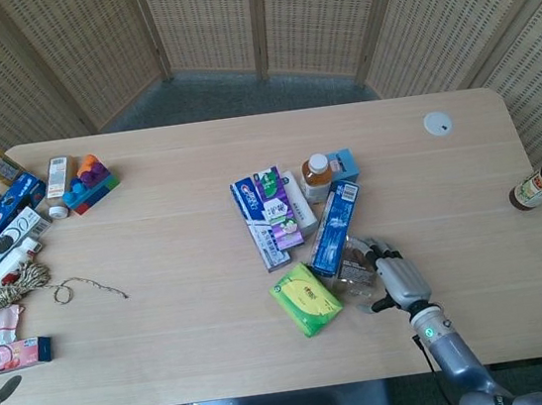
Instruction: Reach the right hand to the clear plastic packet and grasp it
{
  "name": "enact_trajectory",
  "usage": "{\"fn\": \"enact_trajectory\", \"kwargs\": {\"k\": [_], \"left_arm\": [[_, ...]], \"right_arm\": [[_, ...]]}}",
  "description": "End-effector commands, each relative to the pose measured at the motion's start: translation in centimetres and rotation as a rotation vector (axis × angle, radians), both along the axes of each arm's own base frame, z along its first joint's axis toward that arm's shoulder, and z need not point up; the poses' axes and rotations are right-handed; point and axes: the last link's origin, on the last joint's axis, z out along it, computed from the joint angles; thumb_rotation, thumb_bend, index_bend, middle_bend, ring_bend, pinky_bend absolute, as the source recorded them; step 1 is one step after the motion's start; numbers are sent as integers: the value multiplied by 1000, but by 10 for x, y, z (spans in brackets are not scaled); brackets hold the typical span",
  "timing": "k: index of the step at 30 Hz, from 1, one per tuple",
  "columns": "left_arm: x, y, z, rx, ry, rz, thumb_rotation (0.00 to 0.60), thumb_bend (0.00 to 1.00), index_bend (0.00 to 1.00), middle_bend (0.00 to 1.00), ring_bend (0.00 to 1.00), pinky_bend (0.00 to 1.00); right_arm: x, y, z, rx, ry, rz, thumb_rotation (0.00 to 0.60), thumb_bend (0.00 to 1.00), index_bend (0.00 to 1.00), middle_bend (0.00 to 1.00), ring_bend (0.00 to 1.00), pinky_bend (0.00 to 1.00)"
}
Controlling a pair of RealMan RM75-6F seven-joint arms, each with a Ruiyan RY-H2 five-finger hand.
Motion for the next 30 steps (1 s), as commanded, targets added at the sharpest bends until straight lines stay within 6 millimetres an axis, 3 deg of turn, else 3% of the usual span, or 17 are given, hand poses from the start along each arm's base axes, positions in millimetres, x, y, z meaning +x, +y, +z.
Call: {"fn": "enact_trajectory", "kwargs": {"k": [1,14,17,19,23,30], "left_arm": [[0,0,0,0,1,0,600,128,91,0,0,0],[0,-1,0,1,0,0,600,128,91,0,0,0],[0,-1,0,0,0,2,600,129,91,0,0,0],[0,-1,0,-1,0,1,600,130,91,0,0,0],[0,-1,0,-2,2,1,600,128,91,0,0,0],[0,-1,-1,-3,3,1,600,129,91,0,0,0]], "right_arm": [[0,-4,-3,-9,-2,-6,600,0,0,0,0,0],[-8,-10,-14,-157,-74,6,600,0,0,0,0,8],[-11,-12,-15,-224,-87,15,600,0,55,67,17,159],[-13,-12,-16,-236,-98,12,600,0,174,198,99,284],[-18,-12,-17,-238,-115,-2,600,34,285,318,242,418],[-16,-10,-10,-252,-147,6,600,72,336,371,317,495]]}}
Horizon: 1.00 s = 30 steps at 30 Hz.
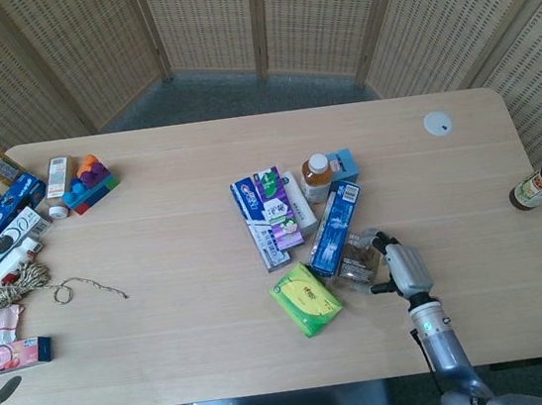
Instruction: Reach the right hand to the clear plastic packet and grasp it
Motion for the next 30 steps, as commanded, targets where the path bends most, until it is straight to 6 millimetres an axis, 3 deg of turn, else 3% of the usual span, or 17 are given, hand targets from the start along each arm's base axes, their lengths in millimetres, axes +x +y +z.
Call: {"fn": "enact_trajectory", "kwargs": {"k": [1,18,30], "left_arm": [[0,0,0,-1,0,-1,600,129,91,0,0,0],[2,-2,0,-3,-4,-11,600,129,91,0,0,0],[3,-2,0,-2,-7,-14,600,130,92,0,0,0]], "right_arm": [[3,1,6,-20,-11,12,600,71,338,374,319,498],[39,2,100,-233,-107,106,600,68,345,377,321,500],[71,9,135,-296,-139,179,600,98,361,397,333,511]]}}
